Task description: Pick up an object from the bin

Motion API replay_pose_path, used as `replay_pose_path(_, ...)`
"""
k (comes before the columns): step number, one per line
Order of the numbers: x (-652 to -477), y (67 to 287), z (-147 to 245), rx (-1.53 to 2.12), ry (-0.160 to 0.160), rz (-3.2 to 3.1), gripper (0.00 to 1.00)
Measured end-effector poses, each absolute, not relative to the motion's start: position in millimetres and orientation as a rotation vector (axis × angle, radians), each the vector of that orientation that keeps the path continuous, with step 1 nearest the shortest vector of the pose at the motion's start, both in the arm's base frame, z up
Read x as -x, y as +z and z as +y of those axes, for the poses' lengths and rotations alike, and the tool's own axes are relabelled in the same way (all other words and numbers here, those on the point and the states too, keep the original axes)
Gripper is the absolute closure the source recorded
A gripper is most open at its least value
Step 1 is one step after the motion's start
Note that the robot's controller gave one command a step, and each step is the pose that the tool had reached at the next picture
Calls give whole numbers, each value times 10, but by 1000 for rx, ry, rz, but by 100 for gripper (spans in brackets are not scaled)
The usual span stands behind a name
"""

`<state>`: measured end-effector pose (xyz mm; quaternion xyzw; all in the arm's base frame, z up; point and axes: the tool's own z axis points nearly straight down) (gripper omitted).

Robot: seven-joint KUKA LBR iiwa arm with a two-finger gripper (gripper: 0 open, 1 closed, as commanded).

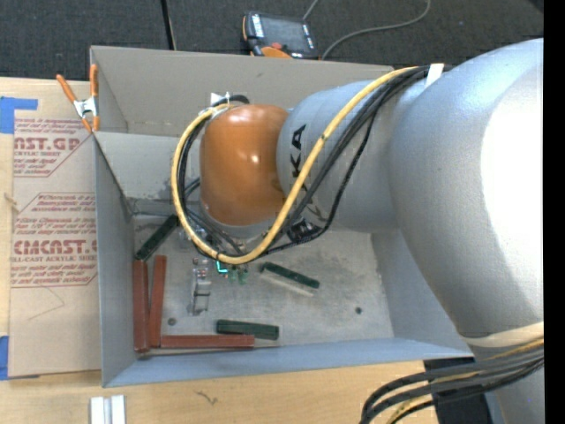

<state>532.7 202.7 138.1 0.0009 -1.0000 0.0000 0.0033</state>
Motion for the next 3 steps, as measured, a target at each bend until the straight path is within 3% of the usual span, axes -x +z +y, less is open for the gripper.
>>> replay_pose_path(1, -5590, 650, 1967, -70, 3, -3137, 0)
replay_pose_path(2, -5416, 817, 1981, -79, -2, -3140, 0)
replay_pose_path(3, -5532, 1458, 1132, 47, 3, -3149, 0)
